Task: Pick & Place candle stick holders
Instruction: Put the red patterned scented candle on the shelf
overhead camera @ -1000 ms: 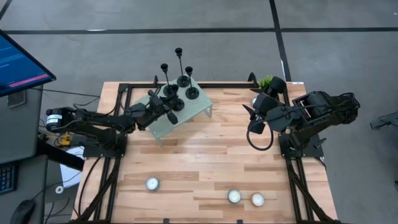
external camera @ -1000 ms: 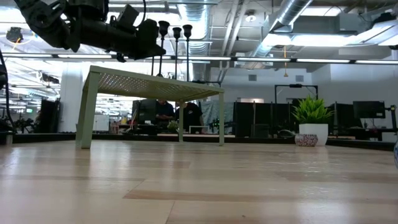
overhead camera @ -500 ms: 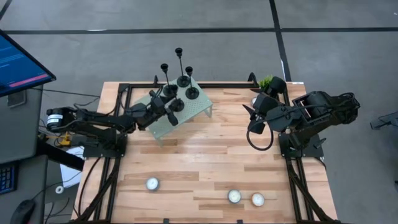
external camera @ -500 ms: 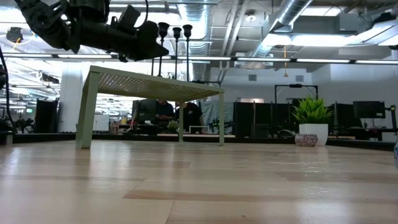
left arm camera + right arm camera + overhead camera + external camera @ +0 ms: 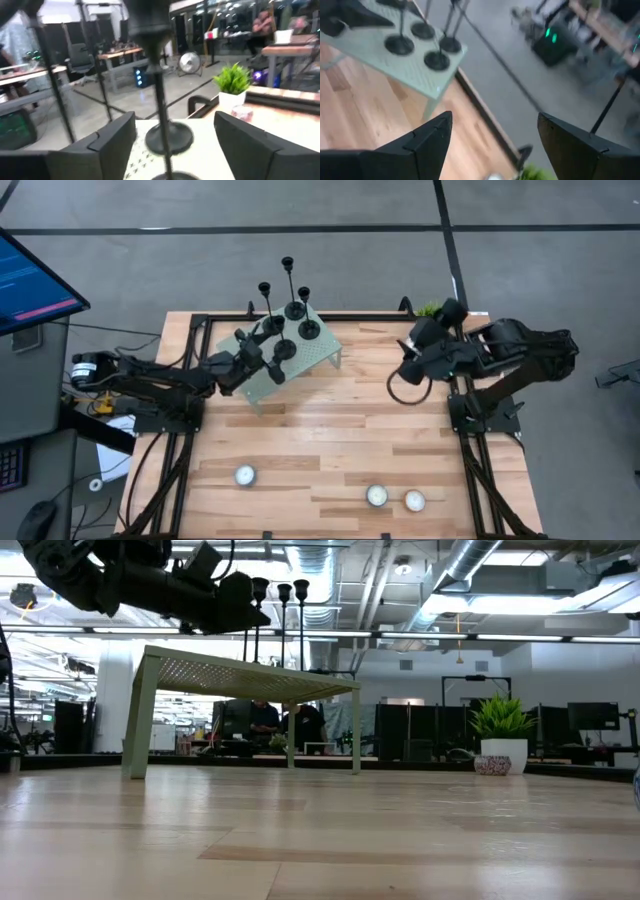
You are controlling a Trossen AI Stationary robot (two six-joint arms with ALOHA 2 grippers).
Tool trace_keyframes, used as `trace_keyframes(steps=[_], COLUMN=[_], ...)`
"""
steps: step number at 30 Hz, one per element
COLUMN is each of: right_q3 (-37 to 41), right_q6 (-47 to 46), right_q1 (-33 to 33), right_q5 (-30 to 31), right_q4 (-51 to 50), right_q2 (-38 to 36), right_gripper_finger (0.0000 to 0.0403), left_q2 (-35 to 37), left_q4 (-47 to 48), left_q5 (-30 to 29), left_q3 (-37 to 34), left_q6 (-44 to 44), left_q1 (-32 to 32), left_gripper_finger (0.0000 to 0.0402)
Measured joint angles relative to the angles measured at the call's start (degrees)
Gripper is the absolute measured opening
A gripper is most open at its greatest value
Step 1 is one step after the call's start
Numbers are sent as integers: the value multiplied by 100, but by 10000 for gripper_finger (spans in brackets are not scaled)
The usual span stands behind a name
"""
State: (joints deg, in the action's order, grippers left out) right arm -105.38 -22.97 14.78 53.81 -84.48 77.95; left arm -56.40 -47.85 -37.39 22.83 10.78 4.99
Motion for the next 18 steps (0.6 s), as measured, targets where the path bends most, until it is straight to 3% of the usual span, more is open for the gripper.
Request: trace_keyframes(steps=[7, 10, 18], right_q3=[1, 164, 1038], right_q6=[-557, -663, -2351], right_q1=[-888, -1245, -2514], right_q5=[-1043, -1218, -1852], right_q4=[-386, -440, -538], right_q2=[0, -5, -1], right_gripper_finger=[336, 355, 355], left_q2=[460, 731, 1409], left_q4=[350, 497, 650], left_q5=[-503, -787, -1527], left_q3=[2, 5, 2], left_q6=[64, 64, 62], left_q1=[-318, -528, -1302], left_gripper_finger=[310, 316, 318])
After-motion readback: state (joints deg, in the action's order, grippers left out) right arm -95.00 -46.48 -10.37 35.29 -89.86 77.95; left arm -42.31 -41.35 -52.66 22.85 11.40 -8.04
